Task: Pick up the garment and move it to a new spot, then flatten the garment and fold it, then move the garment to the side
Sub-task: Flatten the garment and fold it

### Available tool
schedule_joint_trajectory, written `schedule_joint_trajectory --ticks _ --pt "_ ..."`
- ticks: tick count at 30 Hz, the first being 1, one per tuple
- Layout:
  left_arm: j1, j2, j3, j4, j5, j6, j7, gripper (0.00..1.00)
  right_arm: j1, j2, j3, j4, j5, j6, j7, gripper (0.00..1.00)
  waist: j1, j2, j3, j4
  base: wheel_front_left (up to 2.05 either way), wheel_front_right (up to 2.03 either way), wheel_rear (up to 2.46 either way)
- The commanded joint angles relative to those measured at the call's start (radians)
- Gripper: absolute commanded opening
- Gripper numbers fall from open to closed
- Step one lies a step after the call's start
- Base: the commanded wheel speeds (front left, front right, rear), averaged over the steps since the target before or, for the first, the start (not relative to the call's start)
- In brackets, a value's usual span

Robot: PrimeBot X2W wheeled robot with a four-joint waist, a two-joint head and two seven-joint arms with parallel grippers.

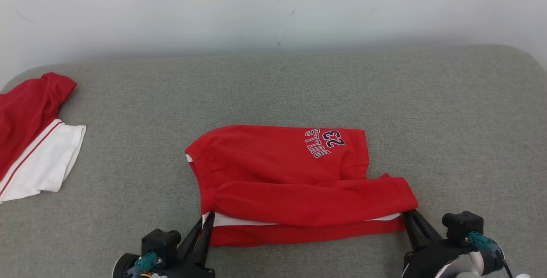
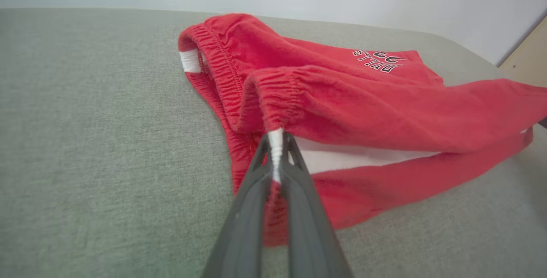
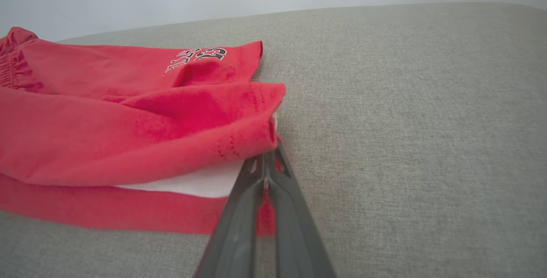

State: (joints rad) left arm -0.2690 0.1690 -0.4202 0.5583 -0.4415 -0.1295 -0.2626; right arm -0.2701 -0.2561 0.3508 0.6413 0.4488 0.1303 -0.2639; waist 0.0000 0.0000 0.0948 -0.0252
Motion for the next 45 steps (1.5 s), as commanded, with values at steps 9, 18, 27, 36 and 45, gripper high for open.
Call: schedule_joint_trajectory --ticks 9,18,27,36,45 --pt "0.027 -0.016 0.021 -0.008 0.009 0.0 -0.003 1.0 0.003 0.007 -0.018 0.025 -0.01 0.001 0.0 1.0 0.0 0.0 -0.013 0.017 0.0 0.0 0.0" --pt "0.163 -0.041 0.151 -0.158 0.075 0.007 -0.003 1.0 0.158 0.008 -0.147 -0.134 -0.063 0.001 0.0 1.0 0.0 0.0 -0.046 0.03 0.0 0.0 0.0" --pt "0.269 -0.069 0.31 -0.353 0.155 0.019 -0.003 1.0 0.302 0.039 -0.26 -0.33 -0.111 0.001 -0.001 1.0 0.0 0.0 -0.069 0.029 0.0 0.0 0.0" --pt "0.338 -0.091 0.441 -0.467 0.268 0.024 -0.003 1.0 0.368 0.095 -0.325 -0.445 -0.145 0.001 -0.001 1.0 0.0 0.0 -0.086 0.026 0.0 0.0 0.0" --pt "0.357 -0.104 0.491 -0.457 0.317 0.015 -0.003 1.0 0.39 0.109 -0.336 -0.443 -0.155 0.001 -0.001 1.0 0.0 0.0 -0.086 0.041 0.0 0.0 0.0"
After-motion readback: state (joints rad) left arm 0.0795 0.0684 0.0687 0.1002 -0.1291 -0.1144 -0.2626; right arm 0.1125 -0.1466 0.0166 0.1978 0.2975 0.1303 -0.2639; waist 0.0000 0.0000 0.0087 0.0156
